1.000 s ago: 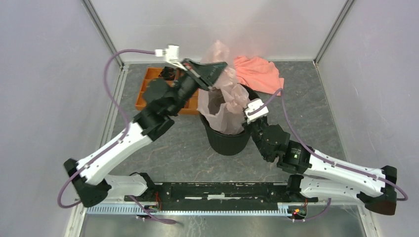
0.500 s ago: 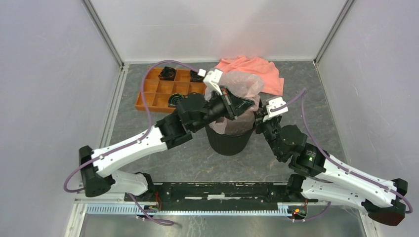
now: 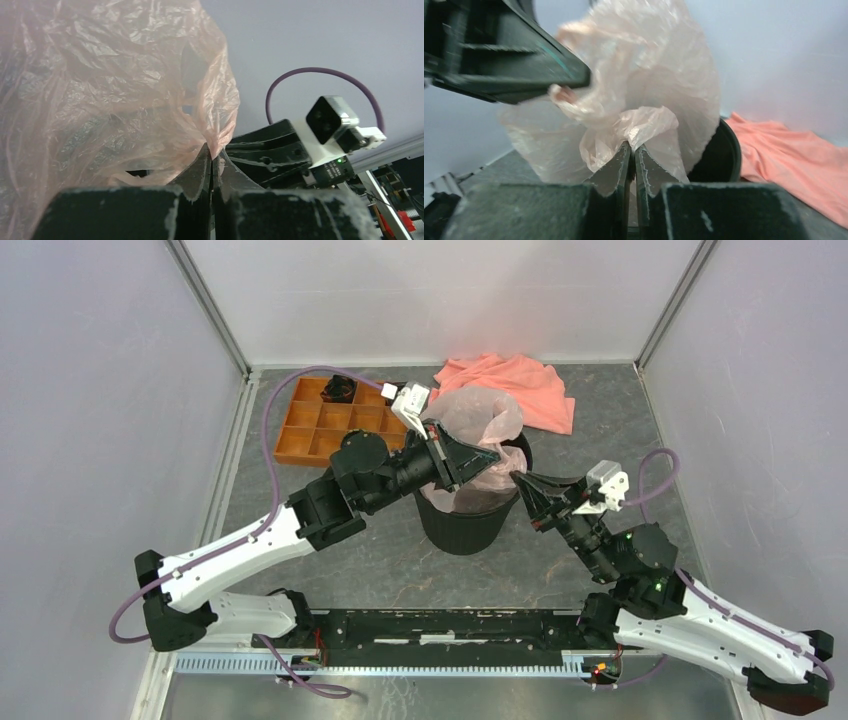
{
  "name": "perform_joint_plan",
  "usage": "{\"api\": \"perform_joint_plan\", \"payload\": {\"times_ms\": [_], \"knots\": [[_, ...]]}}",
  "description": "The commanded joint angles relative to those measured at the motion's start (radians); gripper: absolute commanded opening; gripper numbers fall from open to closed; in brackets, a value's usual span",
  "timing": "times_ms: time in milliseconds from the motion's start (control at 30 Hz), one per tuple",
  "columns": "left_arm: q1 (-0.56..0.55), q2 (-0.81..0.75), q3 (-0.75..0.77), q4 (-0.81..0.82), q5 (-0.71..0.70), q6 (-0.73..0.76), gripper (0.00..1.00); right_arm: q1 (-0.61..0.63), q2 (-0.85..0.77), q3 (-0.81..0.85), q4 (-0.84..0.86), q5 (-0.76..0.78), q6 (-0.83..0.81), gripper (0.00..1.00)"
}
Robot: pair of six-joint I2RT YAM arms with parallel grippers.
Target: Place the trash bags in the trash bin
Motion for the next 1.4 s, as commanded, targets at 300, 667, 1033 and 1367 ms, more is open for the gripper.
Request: {"api": "perform_joint_plan", "payload": {"times_ms": [300,667,1033,1367], "knots": [[0.001,-0.008,-0.018,-0.009,0.030,-0.086,0.03,-0.002,0.132,0.082,0.070,-0.282,-0.096,0.66],[0.001,-0.047,-0.008,-0.096,0.045,-0.035,0.06,-0.003,0.138,0.085,0.153,-0.114,-0.124,0.76],[0.001,-0.066,0.053,-0.199,0.055,0.077,0.67,-0.001,0.157,0.057,0.211,-0.102,-0.113,0.01],[0.002,-0.078,0.281,-0.388,-0.514,0.350,0.95,-0.002,0.080,0.037,0.027,-0.228,0.005,0.01]]}}
